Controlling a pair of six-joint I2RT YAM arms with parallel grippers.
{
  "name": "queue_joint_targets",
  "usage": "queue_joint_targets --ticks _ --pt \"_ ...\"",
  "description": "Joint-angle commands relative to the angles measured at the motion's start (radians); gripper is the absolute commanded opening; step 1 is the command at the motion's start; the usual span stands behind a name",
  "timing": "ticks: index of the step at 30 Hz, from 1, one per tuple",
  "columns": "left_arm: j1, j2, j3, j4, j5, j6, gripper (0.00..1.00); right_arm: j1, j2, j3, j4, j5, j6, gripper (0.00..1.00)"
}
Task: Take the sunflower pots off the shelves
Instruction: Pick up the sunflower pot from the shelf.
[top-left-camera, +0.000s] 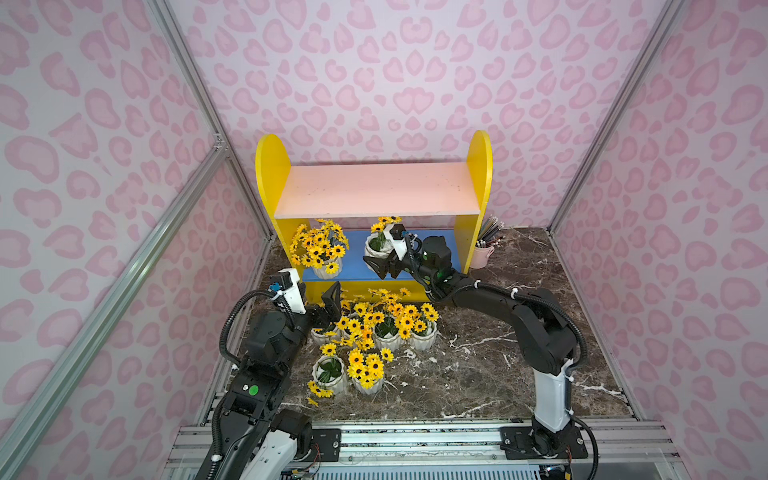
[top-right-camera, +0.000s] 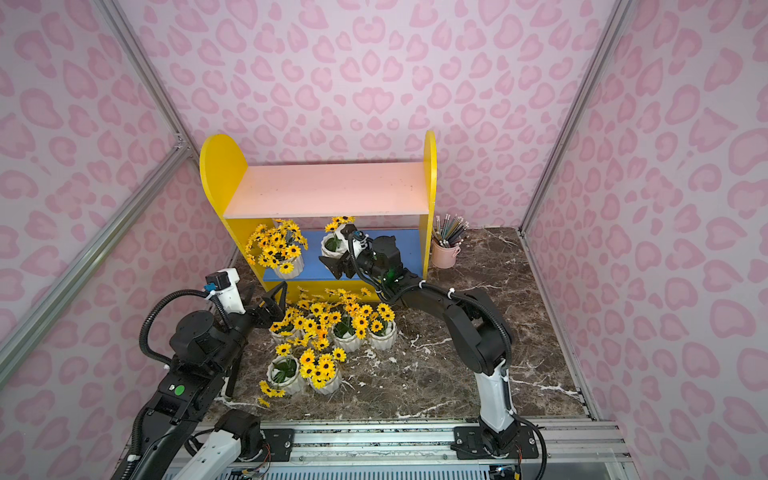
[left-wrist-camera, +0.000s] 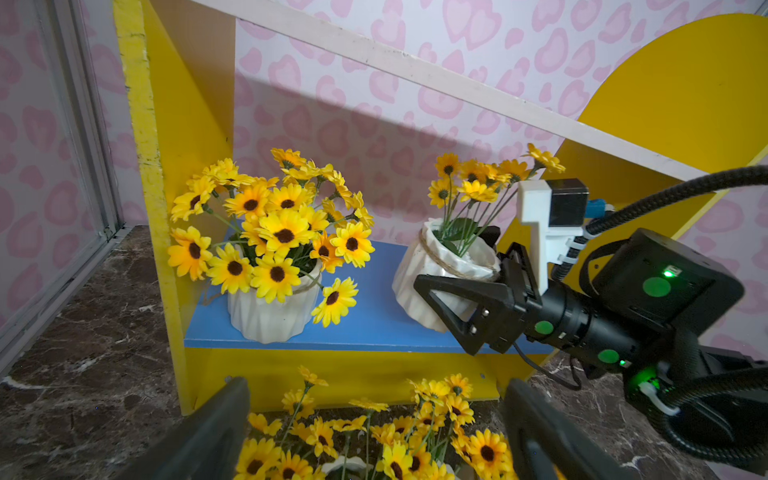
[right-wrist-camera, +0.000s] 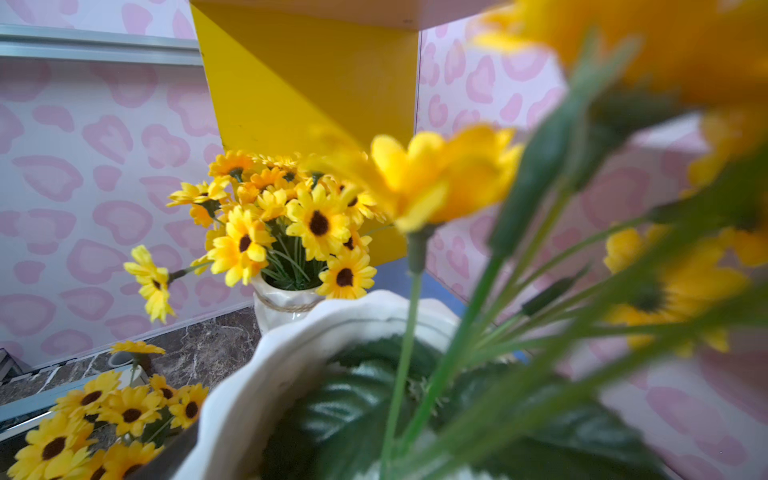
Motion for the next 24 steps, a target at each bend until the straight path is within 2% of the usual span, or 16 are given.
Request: queue_joint_targets --ticks 1,9,17,24 --pt "0.001 0.003 0.000 0.049 0.033 -0.002 0.97 0.017 -0.099 -0.096 0.149 0.052 -0.006 0.00" --pt "0.001 -0.020 0.008 0.042 0.081 -0.028 0.97 0.126 -0.343 -0.319 0.107 0.190 -0.127 0.00" --pt "-0.001 -0.076 0.000 0.023 0.134 -0.074 0.97 0.235 -0.591 -0.528 0.014 0.313 -0.148 0.00" --pt "0.001 -0.124 -0.018 0.010 0.159 -0.115 0.97 0.393 -0.817 -0.898 0.124 0.520 -0.101 0.00"
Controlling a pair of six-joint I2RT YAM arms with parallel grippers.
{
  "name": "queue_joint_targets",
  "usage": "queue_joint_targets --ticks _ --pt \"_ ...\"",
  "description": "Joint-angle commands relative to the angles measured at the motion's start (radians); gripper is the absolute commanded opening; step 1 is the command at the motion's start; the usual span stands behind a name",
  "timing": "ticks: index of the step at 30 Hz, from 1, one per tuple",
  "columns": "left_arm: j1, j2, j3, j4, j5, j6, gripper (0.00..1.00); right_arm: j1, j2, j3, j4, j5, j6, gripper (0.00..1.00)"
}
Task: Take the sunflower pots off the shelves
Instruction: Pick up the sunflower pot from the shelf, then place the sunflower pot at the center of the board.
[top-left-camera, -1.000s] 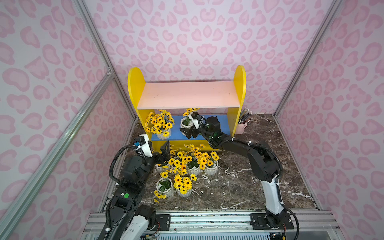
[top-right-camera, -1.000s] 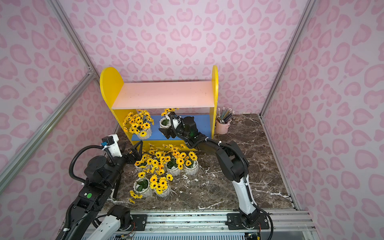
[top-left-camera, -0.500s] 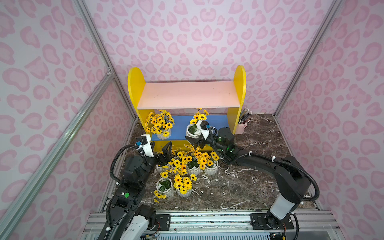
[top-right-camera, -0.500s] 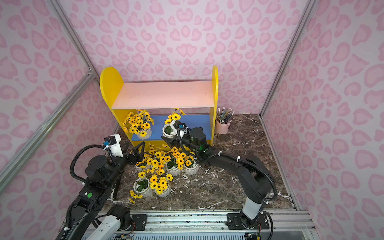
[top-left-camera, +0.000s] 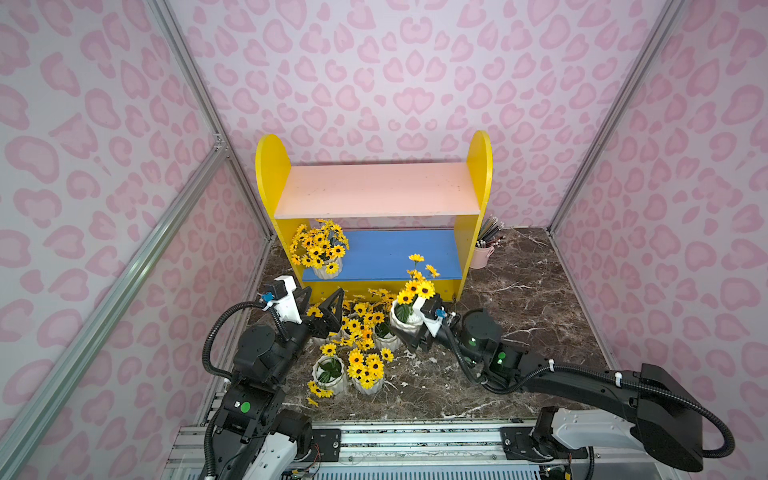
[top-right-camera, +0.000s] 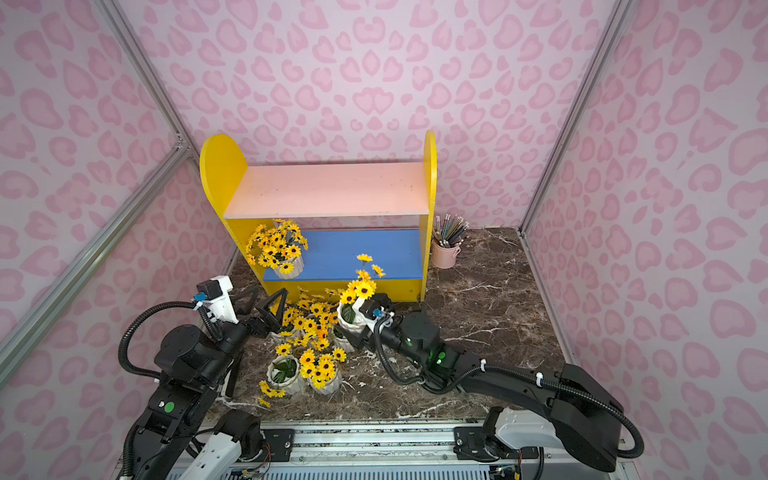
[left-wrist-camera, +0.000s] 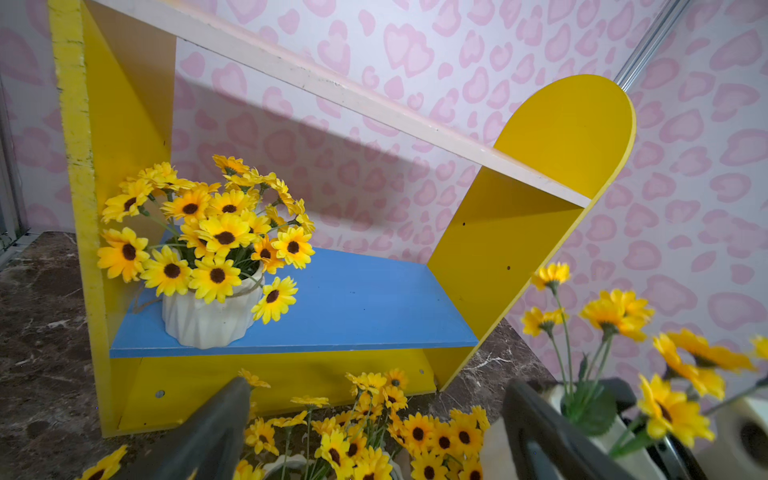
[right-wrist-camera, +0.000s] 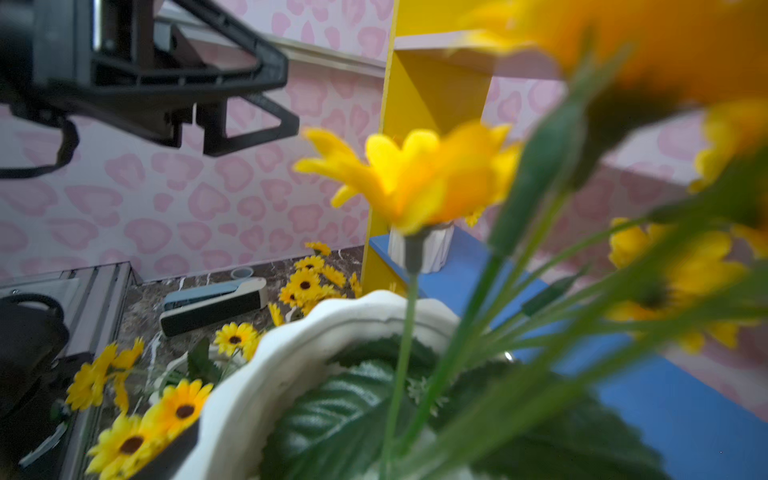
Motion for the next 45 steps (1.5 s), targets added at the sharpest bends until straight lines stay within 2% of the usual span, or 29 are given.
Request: queue_joint_targets --ticks 1,5,10,27,39,40,41,43,44,45 --pt "-0.001 -0.018 -0.005 0.014 0.028 -0.027 0.97 0.051 -0.078 -0.138 0.142 0.140 0.034 0.00" --pt "0.000 -0.039 -0.015 0.005 0.037 -0.041 0.97 0.091 -0.101 -0.284 0.227 0.165 0.089 0.00" --pt "0.000 -0.055 -0.033 0.006 0.038 -0.060 0.97 0.099 0.039 -0.373 0.429 0.143 0.128 0.00" --pt "0.000 -0.074 -0.038 -0.030 -0.009 -0.032 0.97 0.126 0.595 -0.275 0.832 0.025 0.163 0.00" --pt "0.000 -0.069 -0.045 -0.020 -0.017 -0.027 0.97 0.132 0.775 -0.237 0.880 0.034 0.194 0.00" --pt "0.000 -0.069 -0.045 -0.018 -0.020 -0.027 0.97 0.132 0.776 -0.233 0.866 0.029 0.196 0.06" --pt "0.001 -0.068 -0.044 -0.018 -0.020 -0.027 0.97 0.133 0.774 -0.229 0.844 0.027 0.199 0.20" --pt "0.000 -0.063 -0.040 -0.018 -0.021 -0.026 0.97 0.134 0.764 -0.215 0.777 0.033 0.199 0.57" --pt "0.000 -0.062 -0.038 -0.019 -0.019 -0.024 0.97 0.136 0.758 -0.209 0.749 0.034 0.205 0.70" --pt "0.000 -0.060 -0.033 -0.022 -0.019 -0.022 0.97 0.142 0.751 -0.202 0.720 0.037 0.206 0.90"
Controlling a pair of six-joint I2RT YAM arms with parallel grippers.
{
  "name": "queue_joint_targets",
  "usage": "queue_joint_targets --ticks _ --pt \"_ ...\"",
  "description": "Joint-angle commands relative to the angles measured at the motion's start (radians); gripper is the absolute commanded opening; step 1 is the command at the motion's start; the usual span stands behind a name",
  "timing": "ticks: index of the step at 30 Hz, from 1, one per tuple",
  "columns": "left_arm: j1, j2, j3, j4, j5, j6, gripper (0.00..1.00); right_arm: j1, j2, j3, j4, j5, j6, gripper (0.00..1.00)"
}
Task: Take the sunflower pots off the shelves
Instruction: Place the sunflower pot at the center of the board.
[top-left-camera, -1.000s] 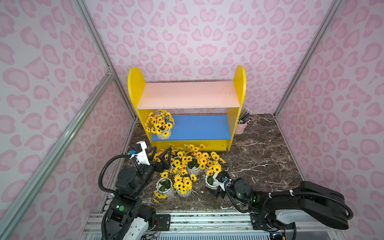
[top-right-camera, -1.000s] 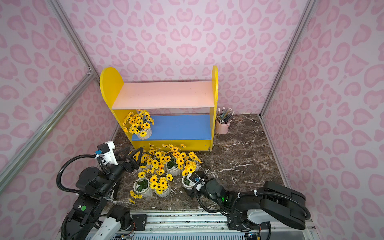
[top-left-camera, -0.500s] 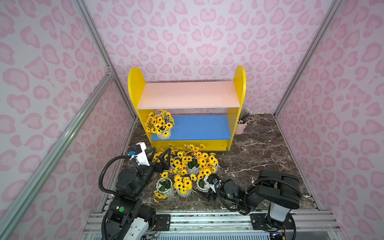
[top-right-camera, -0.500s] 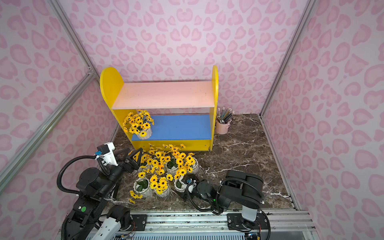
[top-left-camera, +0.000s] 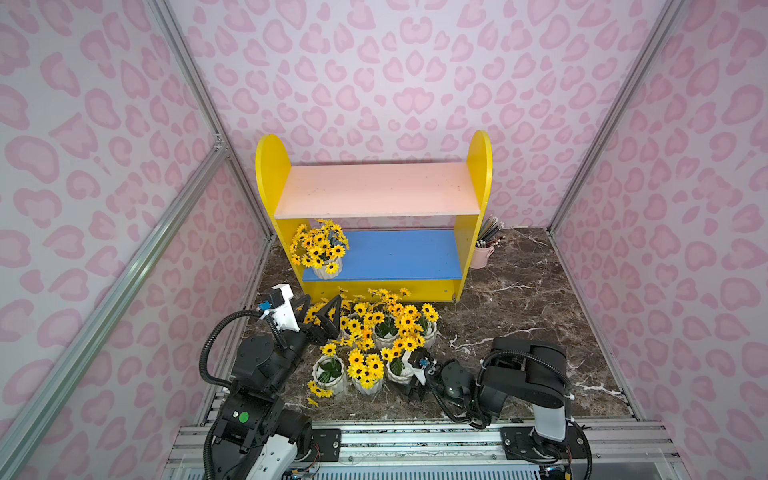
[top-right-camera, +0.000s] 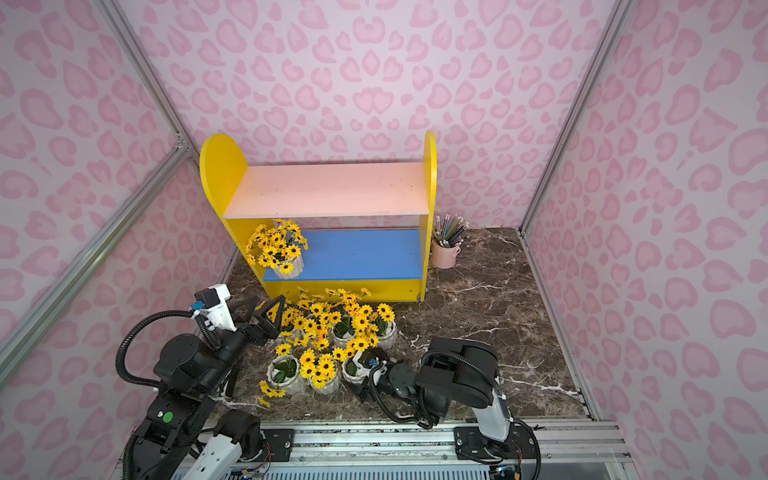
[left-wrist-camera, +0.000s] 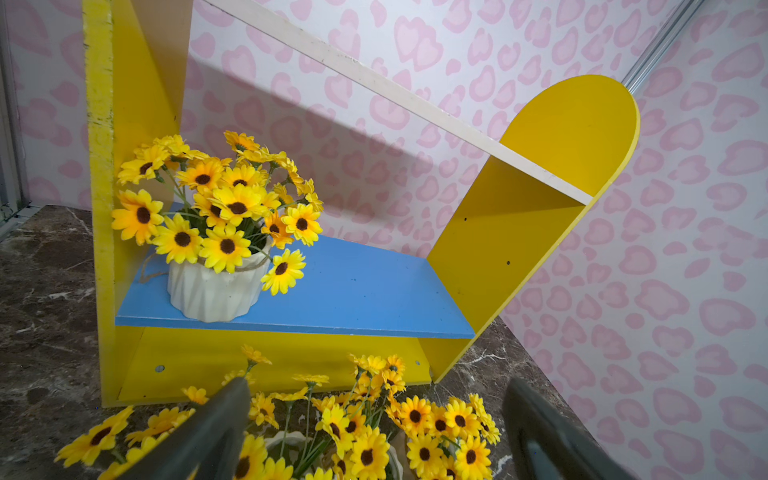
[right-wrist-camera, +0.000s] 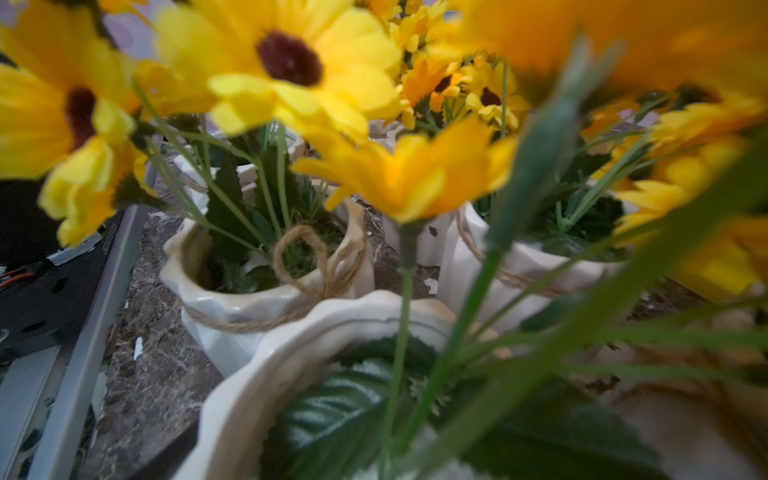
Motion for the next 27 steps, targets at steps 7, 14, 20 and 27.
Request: queue_joint_targets --ticks 7,14,20,27 --pt "0.000 0.013 0.038 -0.028 -0.042 0.027 0.97 0.034 -0.037 0.023 -0.130 0.078 0.036 0.99" --pt "0.000 0.032 0.054 -0.039 -0.076 0.017 0.97 0.038 -0.074 0.006 -0.139 0.109 0.042 0.99" --pt "0.000 0.043 0.067 -0.032 -0.071 0.016 0.97 0.060 -0.126 -0.022 -0.101 0.146 0.005 0.99" --pt "0.000 0.100 0.086 -0.079 -0.230 -0.001 0.97 0.098 -0.370 -0.057 -0.278 0.177 -0.037 0.99"
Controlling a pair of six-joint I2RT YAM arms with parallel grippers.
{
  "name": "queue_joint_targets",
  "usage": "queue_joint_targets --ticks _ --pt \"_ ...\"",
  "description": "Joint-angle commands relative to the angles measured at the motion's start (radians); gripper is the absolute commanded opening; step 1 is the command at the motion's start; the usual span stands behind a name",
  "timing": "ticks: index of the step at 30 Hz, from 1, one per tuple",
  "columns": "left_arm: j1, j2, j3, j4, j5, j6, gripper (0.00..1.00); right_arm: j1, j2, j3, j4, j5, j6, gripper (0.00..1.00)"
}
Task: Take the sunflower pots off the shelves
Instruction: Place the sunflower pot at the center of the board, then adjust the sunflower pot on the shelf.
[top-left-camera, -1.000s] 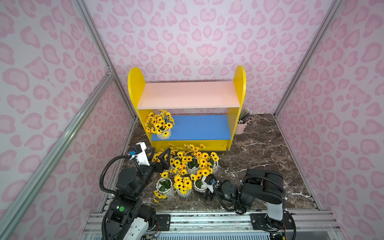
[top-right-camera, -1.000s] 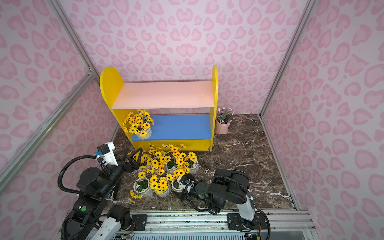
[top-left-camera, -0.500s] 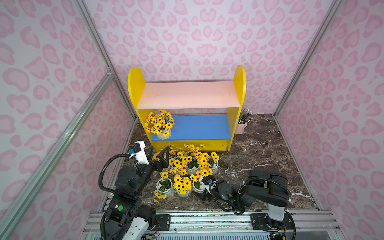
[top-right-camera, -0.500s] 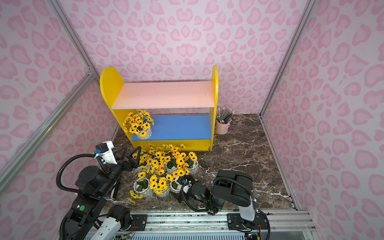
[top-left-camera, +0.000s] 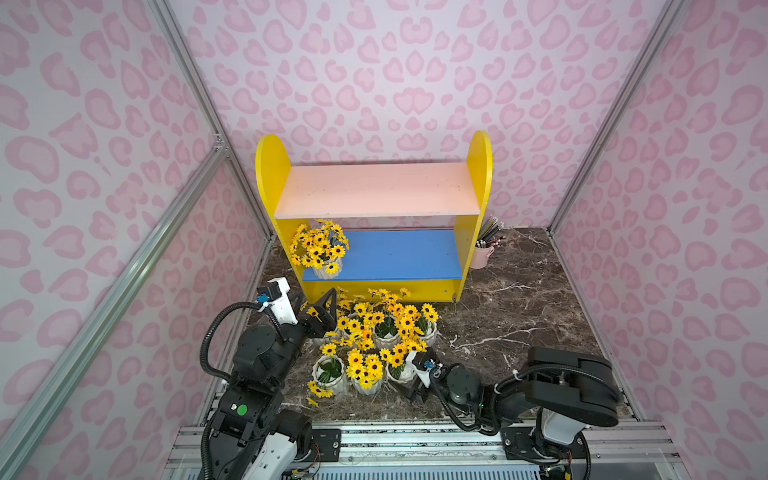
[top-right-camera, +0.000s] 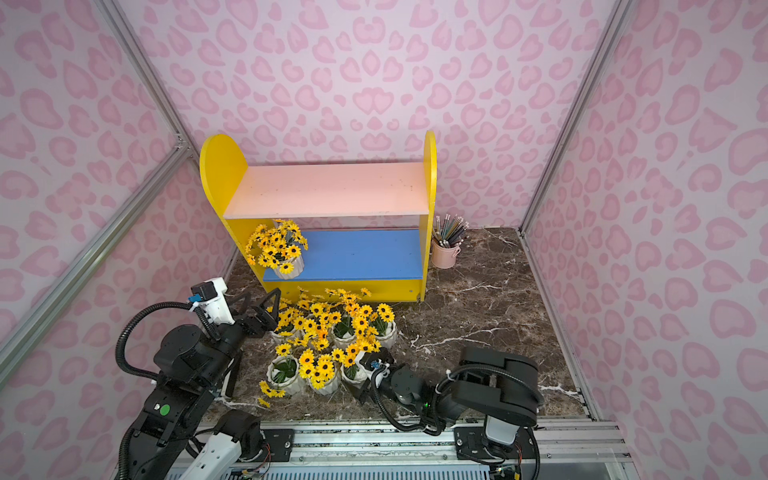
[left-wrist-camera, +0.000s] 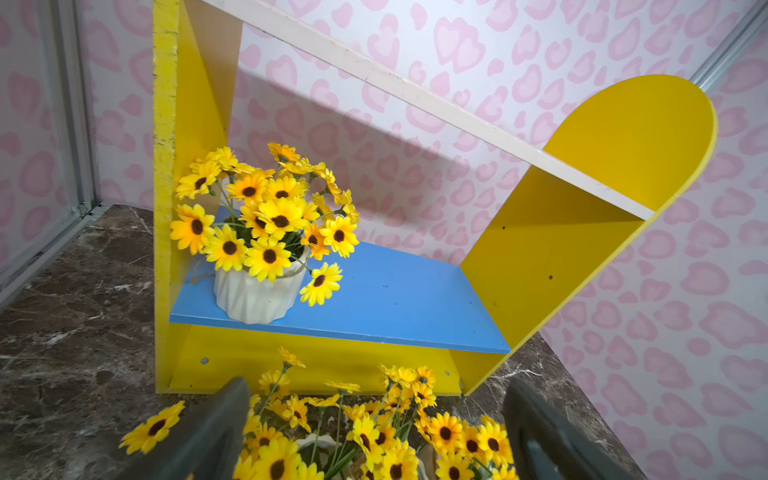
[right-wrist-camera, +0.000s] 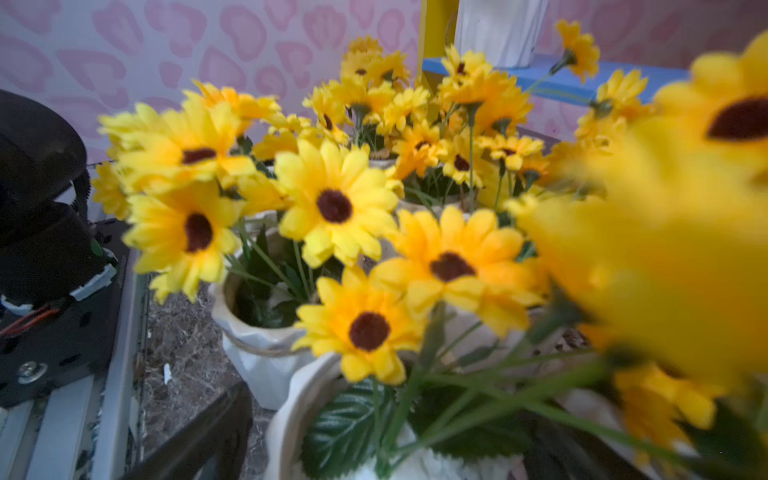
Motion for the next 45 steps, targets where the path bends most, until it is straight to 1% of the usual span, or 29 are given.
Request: queue_joint_targets --ticks 1,4,5,7,8,10,12,16,18,21,24,28,32,36,41,45 --pt "0.000 0.035 0.015 -0.014 -0.119 -0.023 0.97 0.025 -0.102 -0.003 -0.117 0.029 -0.042 0.99" --pt "0.000 0.080 0.009 -0.003 -0.174 -0.064 0.97 0.057 -0.230 -0.005 -0.239 0.086 -0.073 0.99" --pt "0.000 0.094 0.003 0.007 -0.182 -0.068 1.00 0.061 -0.272 -0.007 -0.271 0.094 -0.081 0.99" --pt "0.001 0.140 -0.005 0.013 -0.217 -0.100 0.97 0.062 -0.384 -0.009 -0.349 0.112 -0.104 0.99" --pt "0.000 0.163 -0.006 0.018 -0.218 -0.107 0.96 0.062 -0.429 -0.007 -0.383 0.116 -0.116 0.99" --pt "0.000 0.215 -0.011 0.056 -0.177 -0.079 0.89 0.061 -0.535 -0.005 -0.438 0.137 -0.143 0.99" --pt "0.000 0.278 0.001 0.074 -0.169 -0.062 0.90 0.053 -0.632 -0.006 -0.478 0.147 -0.159 0.99" --pt "-0.001 0.459 0.083 0.065 -0.263 -0.027 1.00 -0.005 -0.813 -0.019 -0.525 0.111 -0.137 0.99" --pt "-0.003 0.544 0.124 0.064 -0.308 -0.010 0.97 -0.051 -0.884 -0.038 -0.524 0.062 -0.112 0.99" --pt "-0.011 0.651 0.179 0.070 -0.316 0.011 0.98 -0.106 -0.961 -0.051 -0.545 0.036 -0.089 0.99" --pt "-0.025 0.715 0.209 0.103 -0.342 0.044 0.98 -0.146 -1.006 -0.058 -0.570 0.027 -0.083 0.99" --pt "-0.025 0.766 0.219 0.141 -0.373 0.066 0.97 -0.181 -1.037 -0.058 -0.587 -0.005 -0.080 0.99" --pt "-0.025 0.823 0.238 0.154 -0.442 0.078 0.97 -0.210 -1.042 -0.066 -0.570 -0.035 -0.065 0.99" --pt "-0.025 0.860 0.247 0.227 -0.481 0.120 0.97 -0.231 -1.031 -0.071 -0.561 -0.059 -0.055 0.99" --pt "-0.017 0.898 0.252 0.309 -0.473 0.173 0.97 -0.240 -1.023 -0.079 -0.559 -0.069 -0.053 0.99" --pt "-0.006 0.914 0.242 0.374 -0.403 0.213 0.97 -0.242 -1.024 -0.088 -0.556 -0.075 -0.050 0.99"
